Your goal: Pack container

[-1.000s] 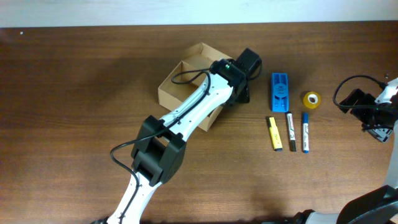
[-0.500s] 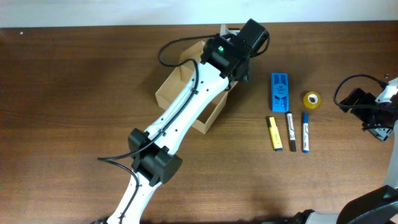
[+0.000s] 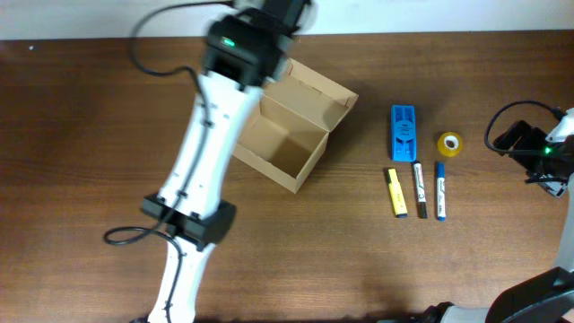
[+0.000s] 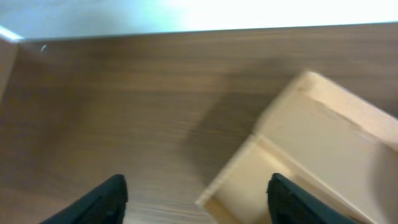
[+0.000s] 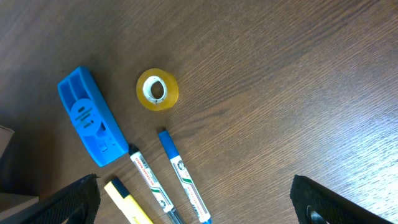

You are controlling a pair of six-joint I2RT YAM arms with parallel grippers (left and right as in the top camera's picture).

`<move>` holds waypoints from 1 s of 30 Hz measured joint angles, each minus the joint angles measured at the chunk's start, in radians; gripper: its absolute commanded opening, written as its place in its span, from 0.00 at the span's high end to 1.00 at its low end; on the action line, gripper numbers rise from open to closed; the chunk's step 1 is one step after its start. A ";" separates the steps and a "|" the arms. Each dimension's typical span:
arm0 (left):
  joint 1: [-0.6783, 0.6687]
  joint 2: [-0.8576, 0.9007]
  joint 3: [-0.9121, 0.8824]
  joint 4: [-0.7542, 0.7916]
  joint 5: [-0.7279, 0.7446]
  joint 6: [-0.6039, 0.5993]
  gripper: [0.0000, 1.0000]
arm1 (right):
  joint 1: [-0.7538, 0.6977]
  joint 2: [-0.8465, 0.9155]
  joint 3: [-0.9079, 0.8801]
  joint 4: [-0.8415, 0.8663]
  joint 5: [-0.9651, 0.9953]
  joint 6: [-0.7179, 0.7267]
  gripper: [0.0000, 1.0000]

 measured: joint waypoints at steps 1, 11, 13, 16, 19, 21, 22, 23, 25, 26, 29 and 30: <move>0.030 0.000 -0.002 0.000 0.010 0.005 0.32 | 0.000 0.000 0.000 0.000 0.000 0.000 0.01; 0.296 0.000 -0.131 -0.001 0.088 0.112 0.13 | 0.000 0.000 0.000 0.035 -0.042 0.000 0.01; 0.346 0.000 -0.167 -0.001 0.096 0.133 0.00 | 0.001 0.000 0.000 0.042 -0.051 0.000 0.01; 0.425 0.000 -0.204 -0.001 0.105 0.140 0.00 | 0.019 0.015 0.000 0.037 -0.055 -0.002 0.03; 0.504 0.000 -0.228 -0.001 0.107 0.148 0.00 | 0.079 0.065 0.001 0.025 -0.056 -0.012 0.10; 0.548 0.000 -0.237 -0.001 0.107 0.151 0.00 | 0.140 0.111 0.002 0.019 -0.048 -0.014 0.09; 0.569 0.000 -0.239 -0.001 0.106 0.151 0.00 | 0.180 0.139 0.002 0.018 -0.038 -0.016 0.09; 0.585 0.000 -0.241 -0.001 0.106 0.151 0.00 | 0.216 0.165 0.004 0.016 -0.031 -0.016 0.10; 0.611 0.000 -0.241 -0.001 0.106 0.151 0.00 | 0.295 0.224 0.017 0.004 -0.005 -0.016 0.09; 0.621 0.000 -0.241 -0.001 0.107 0.151 0.00 | 0.332 0.256 0.031 -0.003 0.012 -0.016 0.10; 0.644 0.000 -0.241 -0.001 0.107 0.151 0.00 | 0.430 0.358 0.105 -0.023 0.076 -0.020 0.11; 0.650 0.000 -0.241 -0.001 0.107 0.151 0.00 | 0.449 0.383 0.129 -0.031 0.090 -0.022 0.12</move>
